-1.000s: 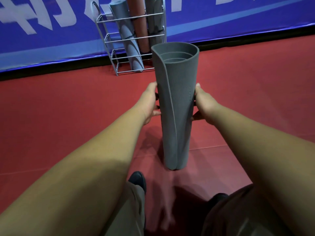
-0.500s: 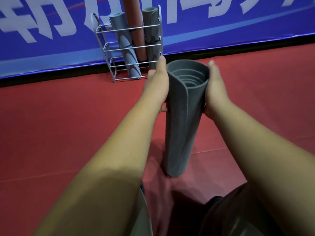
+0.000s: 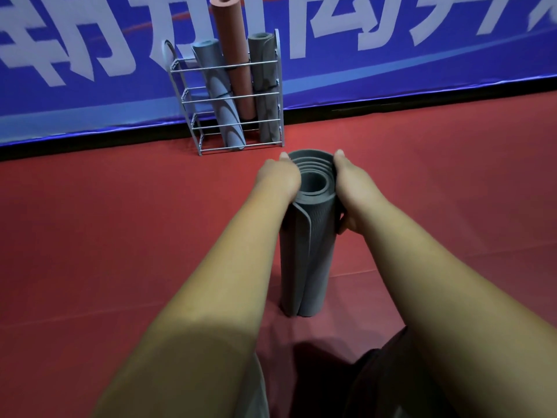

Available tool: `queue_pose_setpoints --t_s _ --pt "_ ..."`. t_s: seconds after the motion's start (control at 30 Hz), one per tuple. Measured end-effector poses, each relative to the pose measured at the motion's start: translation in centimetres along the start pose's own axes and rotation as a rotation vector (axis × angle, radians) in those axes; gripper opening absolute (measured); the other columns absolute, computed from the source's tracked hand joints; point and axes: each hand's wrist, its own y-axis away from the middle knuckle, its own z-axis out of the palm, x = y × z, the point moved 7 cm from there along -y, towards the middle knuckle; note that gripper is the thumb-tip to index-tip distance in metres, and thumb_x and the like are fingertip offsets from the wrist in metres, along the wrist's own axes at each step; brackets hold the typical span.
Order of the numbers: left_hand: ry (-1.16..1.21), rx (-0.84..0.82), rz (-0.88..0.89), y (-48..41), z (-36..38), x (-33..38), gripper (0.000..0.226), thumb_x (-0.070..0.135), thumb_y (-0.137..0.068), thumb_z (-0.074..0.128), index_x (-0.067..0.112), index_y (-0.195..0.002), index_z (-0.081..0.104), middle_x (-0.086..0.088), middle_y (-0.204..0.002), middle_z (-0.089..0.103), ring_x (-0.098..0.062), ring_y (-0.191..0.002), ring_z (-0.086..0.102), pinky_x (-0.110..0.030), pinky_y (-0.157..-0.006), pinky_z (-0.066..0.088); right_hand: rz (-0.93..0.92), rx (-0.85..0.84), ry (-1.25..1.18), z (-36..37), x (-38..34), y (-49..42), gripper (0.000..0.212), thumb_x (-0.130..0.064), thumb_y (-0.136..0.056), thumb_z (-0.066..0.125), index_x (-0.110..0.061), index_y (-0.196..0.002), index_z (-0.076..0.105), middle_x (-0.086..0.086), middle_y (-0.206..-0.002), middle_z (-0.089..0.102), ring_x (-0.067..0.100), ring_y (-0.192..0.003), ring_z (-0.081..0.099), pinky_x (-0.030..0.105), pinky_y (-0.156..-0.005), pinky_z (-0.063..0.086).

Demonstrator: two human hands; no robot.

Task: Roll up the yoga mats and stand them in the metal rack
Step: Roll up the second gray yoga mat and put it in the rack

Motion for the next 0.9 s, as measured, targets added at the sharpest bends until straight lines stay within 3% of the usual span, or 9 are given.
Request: queue_pose_setpoints --t_s 0.13,0.2,0.33,0.4,0.5,0.57,0.67,0.8,0.9 --pt "-0.012 0.026 0.036 1.2 0.5 -1.3 0.06 0.047 -0.116 0.024 0.006 -0.154 0.048 -0.021 -0.157 0.05 -0.044 -0.141 0.051 -0.055 -0.115 0.045 0.051 -0.033 -0.012 0.1 0.6 -0.2 0.061 -0.071 -0.104 0.04 -0.022 -0.121 0.073 0.008 -0.115 0.078 0.032 -0.098 0.072 0.042 -0.07 0.051" --pt "-0.045 0.028 0.035 1.0 0.8 -1.3 0.062 0.046 -0.116 0.022 0.005 -0.155 0.047 -0.021 -0.159 0.049 -0.042 -0.145 0.047 -0.048 -0.116 0.039 0.065 -0.072 -0.009 0.1 0.6 -0.5 0.054 -0.067 -0.107 0.04 -0.025 -0.119 0.072 0.006 -0.111 0.078 0.031 -0.092 0.069 0.042 -0.064 0.047" --pt "-0.102 0.034 0.057 0.2 1.1 -1.3 0.066 0.048 -0.116 0.019 0.002 -0.156 0.045 -0.022 -0.16 0.048 -0.04 -0.147 0.046 -0.045 -0.119 0.036 0.128 -0.117 -0.027 0.3 0.5 -0.7 0.049 -0.065 -0.107 0.04 -0.026 -0.102 0.07 0.003 -0.098 0.073 0.031 -0.087 0.062 0.059 -0.078 0.046" --pt "-0.121 0.011 0.037 -0.3 1.2 -1.4 0.072 0.054 -0.113 0.019 0.003 -0.157 0.043 -0.022 -0.159 0.048 -0.044 -0.143 0.05 -0.056 -0.119 0.041 0.172 -0.121 -0.029 0.2 0.6 -0.8 0.05 -0.067 -0.104 0.044 -0.026 -0.112 0.072 0.006 -0.112 0.072 0.035 -0.101 0.06 0.072 -0.096 0.041" --pt "-0.196 -0.011 0.06 -0.4 1.3 -1.5 0.075 0.063 -0.109 0.023 0.011 -0.163 0.033 -0.02 -0.16 0.046 -0.045 -0.14 0.053 -0.059 -0.116 0.043 0.193 -0.095 -0.047 -0.2 0.4 -0.8 0.047 -0.064 -0.101 0.049 -0.026 -0.113 0.074 0.008 -0.115 0.071 0.037 -0.109 0.059 0.078 -0.1 0.033" --pt "-0.246 0.011 0.177 -0.1 1.1 -1.1 0.072 0.066 -0.107 0.035 0.028 -0.167 0.022 -0.021 -0.164 0.037 -0.043 -0.141 0.049 -0.049 -0.119 0.039 0.213 -0.091 -0.057 -0.4 0.4 -0.8 0.044 -0.062 -0.1 0.05 -0.025 -0.106 0.074 0.008 -0.111 0.071 0.035 -0.104 0.06 0.077 -0.102 0.031" --pt "-0.397 0.024 0.401 0.3 1.1 0.2 0.087 0.071 -0.094 0.058 0.051 -0.166 0.013 -0.013 -0.163 0.029 -0.041 -0.144 0.046 -0.048 -0.122 0.037 0.251 -0.098 -0.052 -0.3 0.8 -0.7 0.045 -0.065 -0.098 0.052 -0.026 -0.1 0.073 0.007 -0.107 0.071 0.032 -0.102 0.061 0.067 -0.098 0.035" --pt "-0.41 -0.086 0.44 -0.5 1.4 0.7 0.094 0.059 -0.09 0.073 0.05 -0.167 0.019 -0.008 -0.163 0.037 -0.028 -0.143 0.051 -0.037 -0.118 0.041 0.247 -0.099 -0.056 -0.2 0.9 -0.7 0.05 -0.07 -0.097 0.05 -0.026 -0.102 0.074 0.006 -0.105 0.073 0.031 -0.1 0.063 0.06 -0.094 0.037" --pt "-0.424 -0.068 0.418 -1.3 1.0 0.7 0.089 0.061 -0.086 0.075 0.047 -0.164 0.034 -0.005 -0.16 0.05 -0.026 -0.142 0.054 -0.038 -0.118 0.044 0.223 -0.07 -0.04 -0.1 0.9 -0.9 0.058 -0.076 -0.097 0.046 -0.027 -0.108 0.073 0.004 -0.101 0.072 0.029 -0.096 0.063 0.053 -0.092 0.035"
